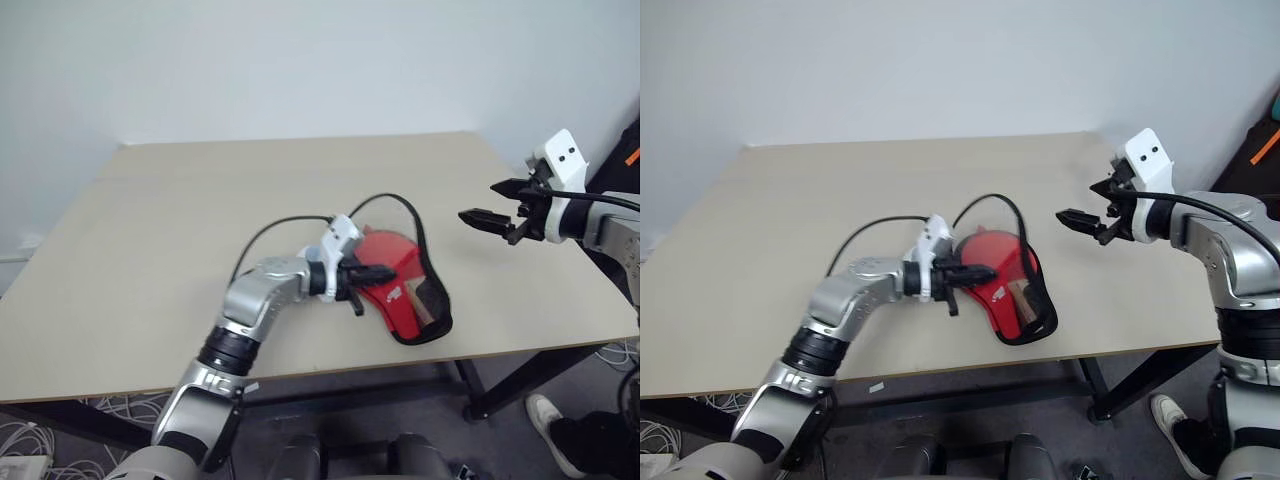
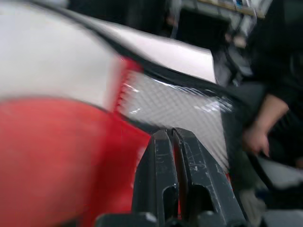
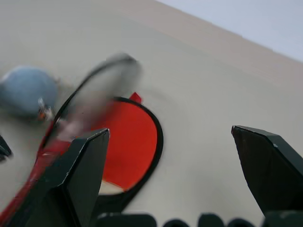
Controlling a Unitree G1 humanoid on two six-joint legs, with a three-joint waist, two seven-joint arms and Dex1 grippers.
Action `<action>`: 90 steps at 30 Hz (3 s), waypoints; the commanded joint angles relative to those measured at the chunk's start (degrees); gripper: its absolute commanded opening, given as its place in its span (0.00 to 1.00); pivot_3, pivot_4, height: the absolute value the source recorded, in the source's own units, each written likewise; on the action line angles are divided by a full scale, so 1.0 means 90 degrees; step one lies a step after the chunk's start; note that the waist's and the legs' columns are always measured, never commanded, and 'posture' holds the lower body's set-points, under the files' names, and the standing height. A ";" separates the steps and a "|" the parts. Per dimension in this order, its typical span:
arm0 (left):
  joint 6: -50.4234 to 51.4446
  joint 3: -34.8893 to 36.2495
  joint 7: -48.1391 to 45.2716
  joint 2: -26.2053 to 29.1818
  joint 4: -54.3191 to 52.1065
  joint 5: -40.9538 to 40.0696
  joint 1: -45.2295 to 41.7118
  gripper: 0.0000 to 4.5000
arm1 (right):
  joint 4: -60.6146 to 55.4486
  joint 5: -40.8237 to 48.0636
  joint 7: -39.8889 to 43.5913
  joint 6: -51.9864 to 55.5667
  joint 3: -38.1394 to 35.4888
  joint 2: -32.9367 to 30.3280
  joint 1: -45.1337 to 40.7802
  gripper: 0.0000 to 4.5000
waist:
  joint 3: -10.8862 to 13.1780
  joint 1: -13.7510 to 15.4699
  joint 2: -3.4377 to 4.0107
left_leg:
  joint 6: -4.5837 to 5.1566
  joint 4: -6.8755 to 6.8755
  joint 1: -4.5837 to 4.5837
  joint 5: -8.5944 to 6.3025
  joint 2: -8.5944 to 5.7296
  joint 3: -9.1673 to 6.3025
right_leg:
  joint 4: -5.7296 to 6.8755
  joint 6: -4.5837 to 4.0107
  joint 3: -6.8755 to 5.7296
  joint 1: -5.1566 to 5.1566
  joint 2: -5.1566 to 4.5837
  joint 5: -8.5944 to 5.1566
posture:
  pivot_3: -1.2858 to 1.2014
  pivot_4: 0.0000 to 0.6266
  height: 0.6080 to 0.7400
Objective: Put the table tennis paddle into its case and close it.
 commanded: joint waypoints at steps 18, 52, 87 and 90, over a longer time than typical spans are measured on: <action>0.1605 0.0338 0.0625 0.0082 -0.1125 -0.0558 0.1326 0.83 | -0.0743 0.0132 0.0130 -0.0120 -0.0006 0.0145 0.0543 1.00 | 0.0000 0.0020 0.0003 | 0.0000 0.0005 0.0000 0.0000 -0.0001 -0.0005 | 0.0000 -0.0001 -0.0003 0.0004 -0.0003 -0.0001 | 0.52 0.00 0.68; 0.4058 0.2185 0.3677 -0.2275 0.1350 -0.0553 0.0154 0.83 | -0.1128 0.0416 -0.0461 0.0302 -0.0010 0.0605 0.0560 1.00 | -0.0013 0.0227 -0.0005 | 0.0000 0.0035 0.0006 -0.0002 -0.0015 -0.0017 | -0.0005 0.0001 -0.0008 0.0038 -0.0006 -0.0001 | 0.52 0.00 0.68; 0.5903 0.2549 0.6551 -0.0849 -0.1627 -0.5084 0.1709 0.00 | -0.1454 0.0701 -0.0586 0.0685 0.0126 0.0751 0.0354 1.00 | -0.0014 0.0042 -0.0014 | -0.0012 -0.0001 0.0005 -0.0009 -0.0003 -0.0018 | -0.0004 -0.0004 -0.0003 0.0006 0.0000 -0.0003 | 0.52 0.00 0.68; 0.5903 0.2475 0.7122 -0.0862 -0.1638 -0.5773 0.1753 0.00 | -0.1464 0.0710 -0.0597 0.0686 0.0153 0.0771 0.0353 1.00 | -0.0014 0.0056 -0.0014 | -0.0011 0.0001 0.0004 -0.0009 -0.0006 -0.0018 | -0.0004 -0.0005 -0.0003 0.0007 -0.0002 -0.0003 | 0.52 0.00 0.68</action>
